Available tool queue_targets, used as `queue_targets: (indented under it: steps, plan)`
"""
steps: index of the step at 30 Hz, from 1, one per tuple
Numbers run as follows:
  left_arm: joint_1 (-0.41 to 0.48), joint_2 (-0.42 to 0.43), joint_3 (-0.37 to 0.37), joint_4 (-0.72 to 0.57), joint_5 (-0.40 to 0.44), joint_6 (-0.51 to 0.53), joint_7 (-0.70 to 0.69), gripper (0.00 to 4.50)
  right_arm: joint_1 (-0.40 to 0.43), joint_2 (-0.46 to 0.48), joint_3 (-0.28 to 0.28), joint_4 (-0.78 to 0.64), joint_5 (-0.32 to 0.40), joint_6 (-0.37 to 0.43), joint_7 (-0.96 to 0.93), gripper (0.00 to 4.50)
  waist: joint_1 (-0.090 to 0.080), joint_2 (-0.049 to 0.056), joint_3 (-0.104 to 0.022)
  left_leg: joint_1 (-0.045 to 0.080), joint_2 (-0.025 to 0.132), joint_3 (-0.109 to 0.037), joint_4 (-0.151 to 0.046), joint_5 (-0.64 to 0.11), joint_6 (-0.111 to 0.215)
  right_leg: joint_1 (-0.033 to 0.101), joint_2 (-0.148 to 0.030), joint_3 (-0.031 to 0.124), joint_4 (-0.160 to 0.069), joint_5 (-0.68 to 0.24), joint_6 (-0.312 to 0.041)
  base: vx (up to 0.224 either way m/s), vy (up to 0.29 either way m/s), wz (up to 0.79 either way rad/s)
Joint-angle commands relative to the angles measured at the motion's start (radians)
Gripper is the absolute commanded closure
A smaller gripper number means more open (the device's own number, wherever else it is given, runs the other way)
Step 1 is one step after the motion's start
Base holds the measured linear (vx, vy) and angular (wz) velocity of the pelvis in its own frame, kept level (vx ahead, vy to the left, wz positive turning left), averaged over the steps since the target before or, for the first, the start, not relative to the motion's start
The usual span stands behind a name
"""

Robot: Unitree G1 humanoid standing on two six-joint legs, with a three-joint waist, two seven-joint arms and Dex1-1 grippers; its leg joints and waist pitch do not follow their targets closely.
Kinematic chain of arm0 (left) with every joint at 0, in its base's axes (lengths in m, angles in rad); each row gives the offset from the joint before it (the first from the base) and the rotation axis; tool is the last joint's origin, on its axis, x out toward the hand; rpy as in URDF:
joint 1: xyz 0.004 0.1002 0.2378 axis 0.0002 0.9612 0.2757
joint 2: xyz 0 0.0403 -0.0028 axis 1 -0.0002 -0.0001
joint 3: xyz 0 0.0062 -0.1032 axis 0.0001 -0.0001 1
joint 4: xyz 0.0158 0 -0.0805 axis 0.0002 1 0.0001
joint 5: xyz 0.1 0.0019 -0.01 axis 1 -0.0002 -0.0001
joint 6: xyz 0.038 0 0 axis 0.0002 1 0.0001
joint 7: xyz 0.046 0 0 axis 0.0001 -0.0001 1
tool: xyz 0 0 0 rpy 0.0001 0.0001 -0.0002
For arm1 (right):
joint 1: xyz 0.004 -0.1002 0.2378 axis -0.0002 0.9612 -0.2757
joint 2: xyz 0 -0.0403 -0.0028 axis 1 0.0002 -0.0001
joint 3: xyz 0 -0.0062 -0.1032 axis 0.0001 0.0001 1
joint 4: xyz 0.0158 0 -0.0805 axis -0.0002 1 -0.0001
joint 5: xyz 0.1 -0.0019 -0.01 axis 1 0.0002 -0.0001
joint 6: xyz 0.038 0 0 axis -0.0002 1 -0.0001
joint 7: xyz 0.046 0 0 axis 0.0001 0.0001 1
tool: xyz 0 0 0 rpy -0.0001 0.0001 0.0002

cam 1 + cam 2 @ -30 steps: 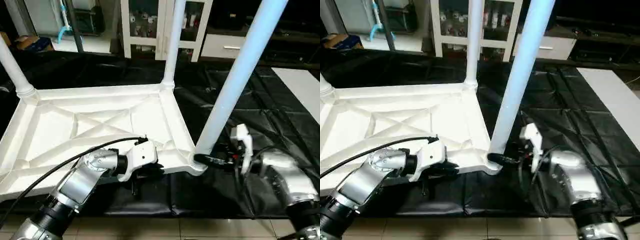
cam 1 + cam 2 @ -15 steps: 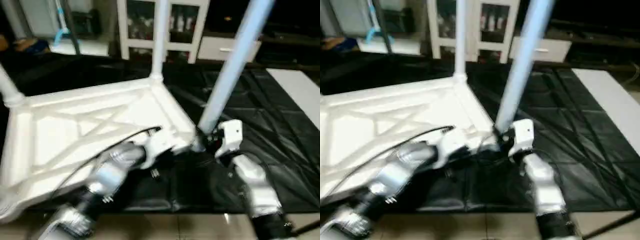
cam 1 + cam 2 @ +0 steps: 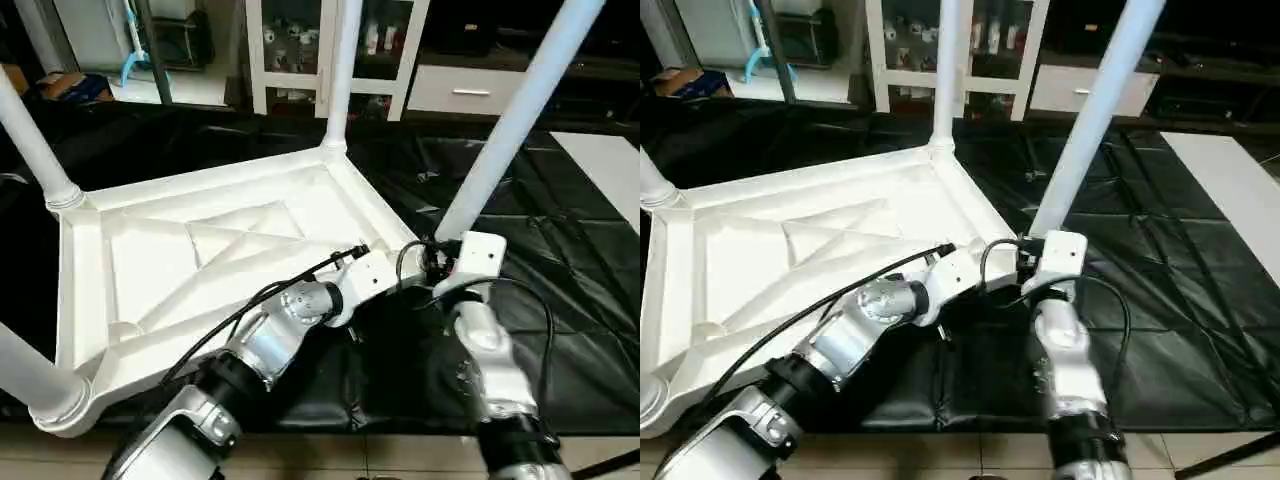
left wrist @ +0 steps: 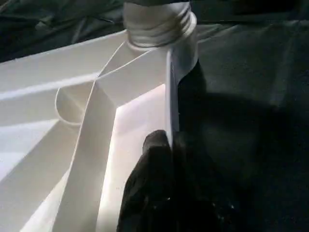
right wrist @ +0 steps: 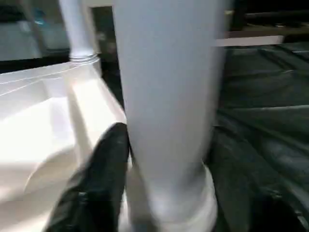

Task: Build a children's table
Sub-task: Rotate leg to tighten

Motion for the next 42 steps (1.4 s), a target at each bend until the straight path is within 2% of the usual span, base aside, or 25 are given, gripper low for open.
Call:
queue_targets:
  steps: [1, 2, 3, 6, 7, 9, 10, 11, 12, 13, 14, 15, 16, 17, 18, 19, 20, 21, 22, 24, 25, 28, 31, 37, 42]
  plan:
    - [-0.004, 0.027, 0.057, 0.029, 0.009, -0.026, 0.059, 4.5, 0.03, -0.019, 0.016, -0.055, 0.015, 0.003, 0.029, 1.71, -0.002, -0.023, -0.056, -0.014, 0.044, -0.026, -0.077, -0.183, 0.096, 0.057, -0.052, 0.019, -0.053, -0.243, -0.178, 0.0, 0.0, 0.0]
    - [-0.002, 0.032, 0.058, 0.032, 0.01, -0.03, 0.055, 4.5, 0.053, -0.035, 0.025, -0.092, 0.017, 0.019, 0.036, 1.71, -0.001, -0.017, -0.056, -0.013, 0.044, -0.029, -0.077, -0.176, 0.087, 0.057, -0.055, 0.017, -0.052, -0.267, -0.171, 0.0, 0.0, 0.0]
    - [0.0, 0.035, 0.059, 0.034, 0.01, -0.032, 0.052, 4.5, 0.069, -0.046, 0.031, -0.117, 0.018, 0.03, 0.041, 1.49, 0.0, -0.015, -0.056, 0.0, 0.046, -0.026, -0.073, -0.185, 0.086, 0.046, -0.051, 0.019, -0.056, -0.268, -0.174, 0.0, 0.0, 0.0]
    - [-0.001, 0.04, 0.057, 0.043, 0.007, -0.048, 0.041, 4.5, 0.113, -0.081, 0.06, -0.175, 0.008, 0.029, 0.097, 1.26, -0.001, -0.018, -0.055, 0.0, 0.046, -0.023, -0.072, -0.199, 0.098, 0.044, -0.051, 0.02, -0.057, -0.27, -0.188, 0.0, 0.0, 0.0]
    - [-0.005, 0.044, 0.051, 0.053, 0.004, -0.069, 0.024, 4.5, 0.144, -0.101, 0.073, -0.199, -0.015, 0.018, 0.118, 1.26, 0.001, -0.018, -0.054, 0.004, 0.048, -0.022, -0.072, -0.204, 0.098, 0.042, -0.051, 0.021, -0.059, -0.275, -0.188, 0.0, 0.0, 0.0]
    - [-0.015, 0.05, 0.035, 0.074, -0.002, -0.115, -0.017, 4.5, 0.192, -0.135, 0.101, -0.23, -0.042, 0.017, 0.177, 1.05, 0.001, -0.018, -0.05, 0.002, 0.047, -0.022, -0.074, -0.225, 0.097, 0.04, -0.05, 0.021, -0.063, -0.306, -0.18, 0.0, 0.0, 0.0]
    - [-0.026, 0.052, 0.019, 0.092, -0.004, -0.154, -0.057, 4.5, 0.226, -0.159, 0.13, -0.247, -0.043, 0.04, 0.234, 1.05, 0.002, -0.008, -0.048, 0.005, 0.045, -0.022, -0.075, -0.254, 0.093, 0.037, -0.046, 0.021, -0.073, -0.338, -0.168, 0.0, 0.0, 0.0]
    - [-0.029, 0.053, 0.014, 0.097, -0.004, -0.166, -0.07, 4.5, 0.235, -0.166, 0.139, -0.251, -0.04, 0.05, 0.253, 1.05, 0.004, -0.012, -0.049, 0.008, 0.048, -0.022, -0.074, -0.267, 0.089, 0.037, -0.047, 0.022, -0.071, -0.346, -0.167, 0.0, 0.0, 0.0]
    - [-0.032, 0.053, 0.008, 0.102, -0.004, -0.181, -0.082, 4.5, 0.242, -0.172, 0.148, -0.255, -0.033, 0.064, 0.273, 1.05, 0.002, -0.009, -0.045, 0.006, 0.049, -0.024, -0.079, -0.292, 0.082, 0.035, -0.047, 0.023, -0.073, -0.36, -0.172, 0.0, 0.0, 0.0]
    - [-0.033, 0.053, -0.004, 0.103, -0.007, -0.211, -0.117, 4.5, 0.253, -0.182, 0.164, -0.264, -0.024, 0.089, 0.294, 1.05, 0.003, -0.012, -0.046, 0.005, 0.048, -0.026, -0.079, -0.31, 0.077, 0.036, -0.049, 0.022, -0.075, -0.384, -0.17, 0.0, 0.0, 0.0]
    - [-0.036, 0.053, -0.017, 0.104, -0.008, -0.234, -0.151, 4.5, 0.262, -0.194, 0.182, -0.273, -0.02, 0.111, 0.313, 1.05, 0.004, 0.0, -0.045, 0.01, 0.05, -0.027, -0.081, -0.325, 0.068, 0.031, -0.05, 0.024, -0.076, -0.398, -0.171, 0.0, 0.0, 0.0]
    - [-0.042, 0.053, -0.04, 0.109, -0.009, -0.281, -0.202, 4.5, 0.275, -0.213, 0.215, -0.287, -0.029, 0.131, 0.338, 1.05, 0.002, 0.0, -0.042, 0.013, 0.051, -0.028, -0.083, -0.348, 0.059, 0.028, -0.047, 0.022, -0.081, -0.411, -0.168, 0.0, 0.0, 0.0]
    - [-0.043, 0.052, -0.045, 0.11, -0.01, -0.292, -0.216, 4.5, 0.279, -0.217, 0.223, -0.291, -0.031, 0.134, 0.343, 1.05, 0.005, 0.006, -0.042, 0.019, 0.053, -0.028, -0.083, -0.359, 0.052, 0.025, -0.047, 0.023, -0.082, -0.413, -0.168, 0.0, 0.0, 0.0]
    - [-0.052, 0.049, -0.059, 0.121, -0.007, -0.335, -0.235, 4.5, 0.285, -0.226, 0.24, -0.297, -0.043, 0.145, 0.346, 1.05, 0.01, 0.009, -0.042, 0.03, 0.054, -0.023, -0.081, -0.377, 0.044, 0.016, -0.045, 0.025, -0.086, -0.403, -0.172, 0.0, 0.0, 0.0]
    - [-0.059, 0.046, -0.07, 0.132, -0.005, -0.372, -0.249, 4.5, 0.29, -0.232, 0.252, -0.301, -0.052, 0.153, 0.345, 1.05, 0.011, 0.005, -0.041, 0.029, 0.054, -0.022, -0.082, -0.387, 0.038, 0.016, -0.044, 0.027, -0.085, -0.397, -0.175, 0.0, 0.0, 0.0]
    - [-0.061, 0.045, -0.073, 0.134, -0.004, -0.381, -0.253, 4.5, 0.291, -0.233, 0.254, -0.301, -0.055, 0.155, 0.344, 1.05, 0.014, 0.011, -0.042, 0.028, 0.054, -0.022, -0.083, -0.386, 0.035, 0.017, -0.045, 0.028, -0.084, -0.394, -0.175, 0.0, 0.0, 0.0]
    - [-0.066, 0.043, -0.077, 0.142, -0.002, -0.389, -0.257, 4.5, 0.294, -0.232, 0.253, -0.304, -0.054, 0.156, 0.344, 1.05, 0.017, 0.009, -0.043, 0.026, 0.056, -0.023, -0.084, -0.376, 0.03, 0.021, -0.047, 0.029, -0.08, -0.375, -0.177, 0.0, 0.0, 0.0]
    - [-0.073, 0.038, -0.081, 0.151, -0.009, -0.412, -0.278, 4.5, 0.296, -0.231, 0.251, -0.305, -0.054, 0.159, 0.341, 1.05, 0.022, 0.015, -0.044, 0.027, 0.056, -0.023, -0.085, -0.367, 0.028, 0.021, -0.047, 0.029, -0.079, -0.362, -0.178, 0.0, 0.0, 0.0]
    - [-0.084, 0.028, -0.083, 0.169, -0.018, -0.445, -0.307, 4.5, 0.302, -0.23, 0.244, -0.312, -0.057, 0.165, 0.341, 1.05, 0.024, 0.017, -0.047, 0.028, 0.058, -0.022, -0.085, -0.35, 0.024, 0.022, -0.047, 0.03, -0.074, -0.317, -0.186, 0.0, 0.0, 0.0]
    - [-0.087, 0.025, -0.083, 0.173, -0.021, -0.455, -0.315, 4.5, 0.304, -0.23, 0.242, -0.314, -0.058, 0.167, 0.341, 1.05, 0.025, 0.013, -0.049, 0.022, 0.057, -0.019, -0.083, -0.31, 0.035, 0.028, -0.046, 0.03, -0.066, -0.243, -0.202, 0.0, 0.0, 0.0]
    - [-0.089, 0.014, -0.082, 0.173, -0.031, -0.472, -0.326, 4.5, 0.306, -0.232, 0.24, -0.309, -0.066, 0.17, 0.335, 1.05, 0.022, 0.014, -0.051, 0.01, 0.056, -0.023, -0.085, -0.277, 0.044, 0.04, -0.05, 0.028, -0.058, -0.209, -0.208, 0.0, 0.0, 0.0]
    - [-0.099, -0.004, -0.071, 0.199, -0.031, -0.516, -0.332, 4.5, 0.308, -0.231, 0.236, -0.313, -0.073, 0.181, 0.345, 1.05, 0.018, 0.013, -0.054, 0.008, 0.055, -0.022, -0.078, -0.246, 0.067, 0.045, -0.054, 0.027, -0.054, -0.166, -0.225, 0.0, 0.0, 0.0]
    - [-0.103, -0.016, -0.061, 0.216, -0.042, -0.552, -0.342, 4.5, 0.309, -0.236, 0.243, -0.318, -0.07, 0.186, 0.342, 1.05, 0.02, 0.01, -0.053, 0.009, 0.056, -0.021, -0.076, -0.241, 0.081, 0.045, -0.056, 0.027, -0.056, -0.184, -0.231, 0.0, 0.0, 0.0]
    - [-0.104, -0.042, -0.055, 0.221, -0.125, -0.694, -0.46, 4.5, 0.311, -0.235, 0.256, -0.319, -0.081, 0.192, 0.336, 1.05, 0.023, 0.009, -0.05, 0.009, 0.055, -0.022, -0.078, -0.271, 0.073, 0.042, -0.057, 0.027, -0.063, -0.275, -0.209, 0.0, 0.0, 0.0]
    - [-0.121, -0.048, -0.06, 0.252, -0.099, -0.744, -0.451, 4.5, 0.309, -0.234, 0.259, -0.321, -0.094, 0.194, 0.336, 1.05, 0.022, 0.011, -0.053, 0.009, 0.056, -0.023, -0.078, -0.253, 0.078, 0.044, -0.056, 0.026, -0.058, -0.231, -0.215, 0.0, 0.0, 0.0]
